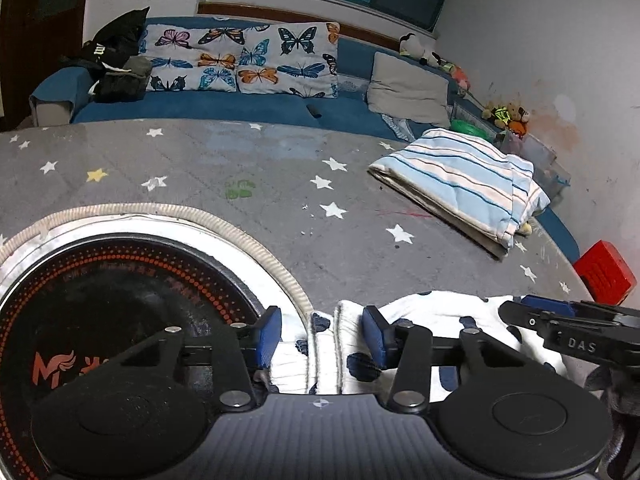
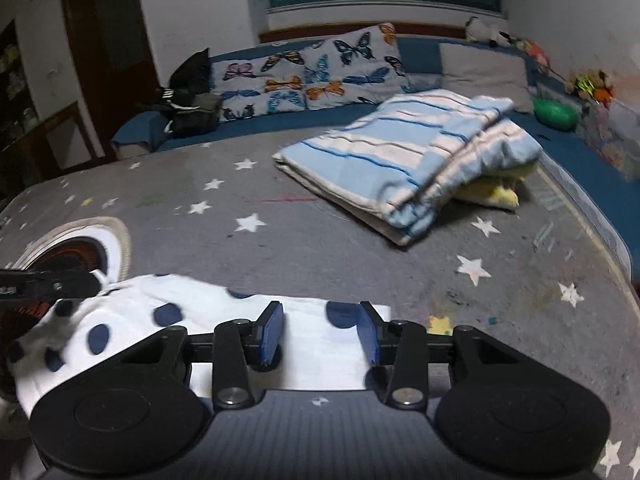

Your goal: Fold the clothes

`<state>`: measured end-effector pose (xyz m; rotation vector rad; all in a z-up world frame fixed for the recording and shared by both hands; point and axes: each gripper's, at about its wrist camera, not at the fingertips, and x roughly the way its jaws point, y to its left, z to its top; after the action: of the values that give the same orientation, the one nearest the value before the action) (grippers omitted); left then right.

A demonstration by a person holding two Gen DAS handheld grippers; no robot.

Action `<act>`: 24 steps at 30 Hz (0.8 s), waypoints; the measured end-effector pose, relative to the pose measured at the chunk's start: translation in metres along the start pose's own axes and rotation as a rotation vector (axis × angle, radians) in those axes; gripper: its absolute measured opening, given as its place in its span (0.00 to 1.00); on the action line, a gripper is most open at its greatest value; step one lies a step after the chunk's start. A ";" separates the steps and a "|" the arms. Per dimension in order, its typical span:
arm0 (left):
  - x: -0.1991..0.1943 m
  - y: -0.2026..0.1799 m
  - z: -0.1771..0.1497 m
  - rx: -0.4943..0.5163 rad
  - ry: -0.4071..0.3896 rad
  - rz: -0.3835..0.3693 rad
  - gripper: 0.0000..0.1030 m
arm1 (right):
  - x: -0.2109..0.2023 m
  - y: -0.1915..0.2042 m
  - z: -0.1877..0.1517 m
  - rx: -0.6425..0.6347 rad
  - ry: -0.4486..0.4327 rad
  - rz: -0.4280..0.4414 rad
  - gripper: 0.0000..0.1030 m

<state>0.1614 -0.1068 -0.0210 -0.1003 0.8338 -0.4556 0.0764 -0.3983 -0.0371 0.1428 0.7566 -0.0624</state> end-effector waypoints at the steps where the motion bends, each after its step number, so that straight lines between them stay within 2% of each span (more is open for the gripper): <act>1: -0.001 0.000 0.000 -0.002 0.000 0.000 0.47 | 0.000 -0.002 0.000 0.007 -0.003 -0.004 0.39; 6: -0.010 0.000 -0.001 -0.008 -0.011 -0.003 0.49 | -0.014 -0.005 0.000 0.004 -0.029 -0.013 0.39; 9: -0.019 -0.001 -0.003 -0.007 -0.017 -0.001 0.56 | -0.025 0.000 -0.002 -0.006 -0.039 -0.007 0.40; 13: -0.034 -0.001 -0.012 0.003 -0.019 -0.003 0.65 | -0.041 0.013 -0.013 -0.022 -0.040 0.022 0.52; 15: -0.041 -0.001 -0.018 0.008 -0.021 -0.003 0.68 | -0.048 0.019 -0.019 -0.029 -0.038 0.035 0.54; 17: -0.048 -0.001 -0.024 0.012 -0.023 0.000 0.71 | -0.054 0.025 -0.027 -0.034 -0.035 0.048 0.65; 19: -0.055 -0.001 -0.030 0.018 -0.028 0.001 0.74 | -0.061 0.031 -0.036 -0.045 -0.035 0.055 0.70; 24: -0.069 0.000 -0.044 0.047 -0.037 0.012 0.79 | -0.078 0.043 -0.058 -0.089 -0.032 0.048 0.74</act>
<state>0.0886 -0.0733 -0.0028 -0.0605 0.7870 -0.4605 -0.0154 -0.3462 -0.0205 0.0753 0.7222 0.0145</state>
